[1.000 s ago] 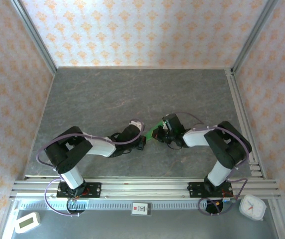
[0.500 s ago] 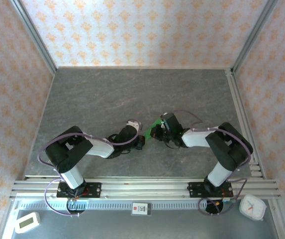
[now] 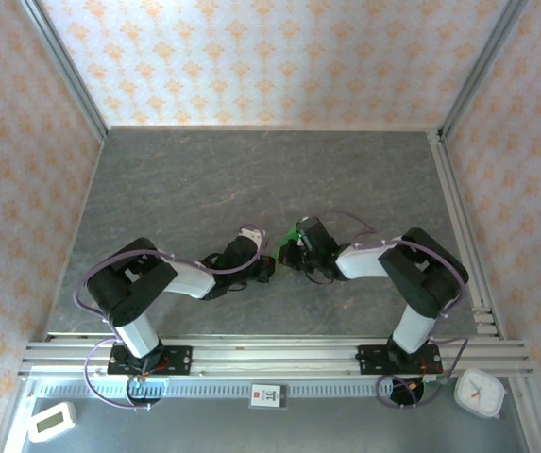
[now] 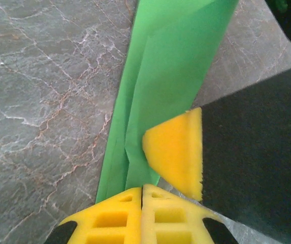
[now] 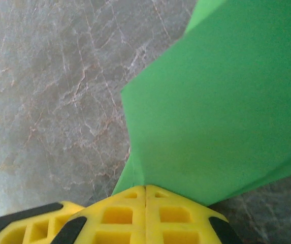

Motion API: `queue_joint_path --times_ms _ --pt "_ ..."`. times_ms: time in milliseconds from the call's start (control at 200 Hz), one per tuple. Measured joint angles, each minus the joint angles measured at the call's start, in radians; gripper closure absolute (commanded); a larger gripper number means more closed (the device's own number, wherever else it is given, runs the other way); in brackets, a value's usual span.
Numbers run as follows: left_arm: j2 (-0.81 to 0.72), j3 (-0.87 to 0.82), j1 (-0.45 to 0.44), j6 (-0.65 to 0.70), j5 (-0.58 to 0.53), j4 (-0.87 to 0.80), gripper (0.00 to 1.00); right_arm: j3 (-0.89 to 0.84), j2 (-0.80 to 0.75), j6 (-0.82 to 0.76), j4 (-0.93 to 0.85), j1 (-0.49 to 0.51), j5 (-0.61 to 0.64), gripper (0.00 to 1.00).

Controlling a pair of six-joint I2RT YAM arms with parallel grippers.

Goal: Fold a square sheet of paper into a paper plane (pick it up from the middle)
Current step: Fold the wing for the fifth time at the center of the table.

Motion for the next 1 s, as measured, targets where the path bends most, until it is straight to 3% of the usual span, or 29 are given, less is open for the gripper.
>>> queue_joint_path --times_ms 996 --pt "0.026 0.001 0.006 0.001 0.004 0.043 1.00 0.143 0.069 -0.163 -0.153 -0.138 -0.072 1.00"
